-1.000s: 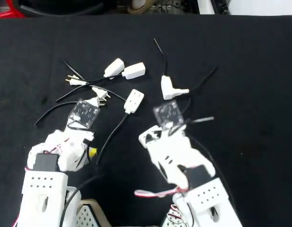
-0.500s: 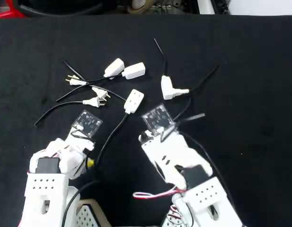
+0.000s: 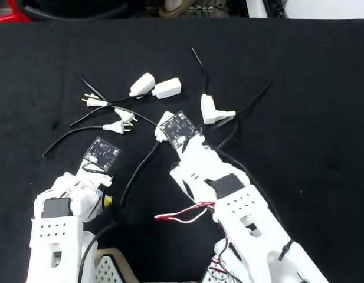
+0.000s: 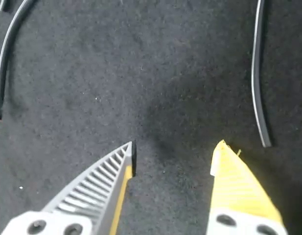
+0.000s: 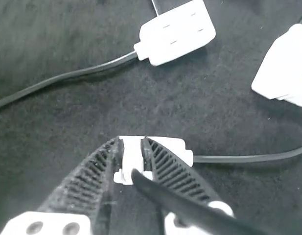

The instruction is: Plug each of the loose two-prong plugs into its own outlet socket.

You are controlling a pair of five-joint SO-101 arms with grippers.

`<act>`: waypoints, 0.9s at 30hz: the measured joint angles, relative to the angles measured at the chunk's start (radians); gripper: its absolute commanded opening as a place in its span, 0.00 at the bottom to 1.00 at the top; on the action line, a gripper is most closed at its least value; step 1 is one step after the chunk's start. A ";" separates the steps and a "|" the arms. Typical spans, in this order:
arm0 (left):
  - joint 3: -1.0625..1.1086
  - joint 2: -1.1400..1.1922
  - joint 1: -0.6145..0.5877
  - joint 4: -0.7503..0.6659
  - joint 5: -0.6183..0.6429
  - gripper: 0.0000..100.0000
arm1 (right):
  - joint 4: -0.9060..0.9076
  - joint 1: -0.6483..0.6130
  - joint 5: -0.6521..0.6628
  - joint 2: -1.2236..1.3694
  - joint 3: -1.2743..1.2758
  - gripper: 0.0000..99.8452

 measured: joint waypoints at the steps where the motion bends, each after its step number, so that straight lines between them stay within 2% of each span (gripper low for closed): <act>1: 0.005 0.000 0.000 0.000 -0.002 0.26 | -0.009 0.000 0.000 0.002 0.000 0.01; 19: 0.005 0.000 0.000 0.000 -0.002 0.26 | -0.026 -0.020 -0.034 0.006 0.020 0.01; 27: 0.005 0.000 0.000 0.000 -0.002 0.26 | 0.023 -0.021 -0.054 0.006 0.031 0.01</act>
